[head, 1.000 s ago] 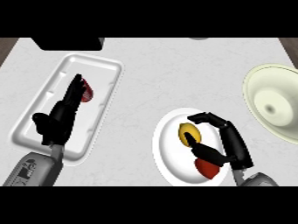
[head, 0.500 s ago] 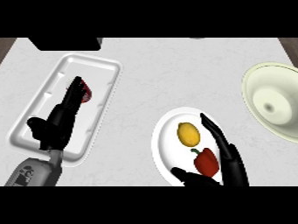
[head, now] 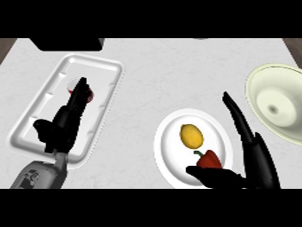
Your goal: Pick the lemon from the plate and place it in the bowl
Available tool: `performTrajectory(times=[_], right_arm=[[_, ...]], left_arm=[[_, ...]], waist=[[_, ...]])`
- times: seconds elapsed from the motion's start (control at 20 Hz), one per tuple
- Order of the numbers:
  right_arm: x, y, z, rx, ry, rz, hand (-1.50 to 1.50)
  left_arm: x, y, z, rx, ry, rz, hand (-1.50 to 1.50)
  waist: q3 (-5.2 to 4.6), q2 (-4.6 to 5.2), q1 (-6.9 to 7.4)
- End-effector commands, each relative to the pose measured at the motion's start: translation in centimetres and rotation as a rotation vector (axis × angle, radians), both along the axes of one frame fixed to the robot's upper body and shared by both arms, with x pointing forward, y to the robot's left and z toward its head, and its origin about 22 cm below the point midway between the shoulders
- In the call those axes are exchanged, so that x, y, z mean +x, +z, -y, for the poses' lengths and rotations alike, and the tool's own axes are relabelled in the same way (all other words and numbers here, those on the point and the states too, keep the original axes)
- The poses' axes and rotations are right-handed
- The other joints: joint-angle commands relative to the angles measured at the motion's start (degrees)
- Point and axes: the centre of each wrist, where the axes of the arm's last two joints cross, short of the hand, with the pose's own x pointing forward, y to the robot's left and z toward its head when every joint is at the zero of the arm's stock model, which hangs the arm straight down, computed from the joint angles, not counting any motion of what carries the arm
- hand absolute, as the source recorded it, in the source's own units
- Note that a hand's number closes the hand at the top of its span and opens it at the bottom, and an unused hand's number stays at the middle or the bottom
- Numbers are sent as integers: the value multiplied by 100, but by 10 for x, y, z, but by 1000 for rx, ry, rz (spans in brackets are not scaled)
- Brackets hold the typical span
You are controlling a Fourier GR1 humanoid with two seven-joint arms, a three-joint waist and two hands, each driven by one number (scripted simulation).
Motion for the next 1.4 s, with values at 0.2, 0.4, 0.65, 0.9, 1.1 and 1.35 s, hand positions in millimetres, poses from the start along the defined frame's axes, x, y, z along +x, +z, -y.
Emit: performTrajectory(times=[0.2, 0.4, 0.65, 0.9, 1.1, 1.35], right_arm=[[16, 15, -18, -136, 10, -303, -150], [23, 17, 3, -195, 18, -409, -150], [24, -12, -9, -213, 42, -461, -150], [29, -16, -11, -154, 81, -436, -150], [24, -3, -3, -88, 101, -404, -150], [15, -9, -4, -32, 123, -377, -150]], left_arm=[[1, 11, -6, 13, -12, 14, 0], [13, 10, -5, 8, 8, 3, 0], [3, -2, -5, 2, 7, -10, 0], [-10, 2, 5, -11, 5, 7, 0], [-6, 0, -3, 2, -2, 0, 0], [-6, 5, 2, 8, 4, -1, 0]], waist=[[6, 11, 48], [9, 16, -8], [10, 15, 12], [11, 11, 25], [10, 10, 15], [10, 9, 13]])
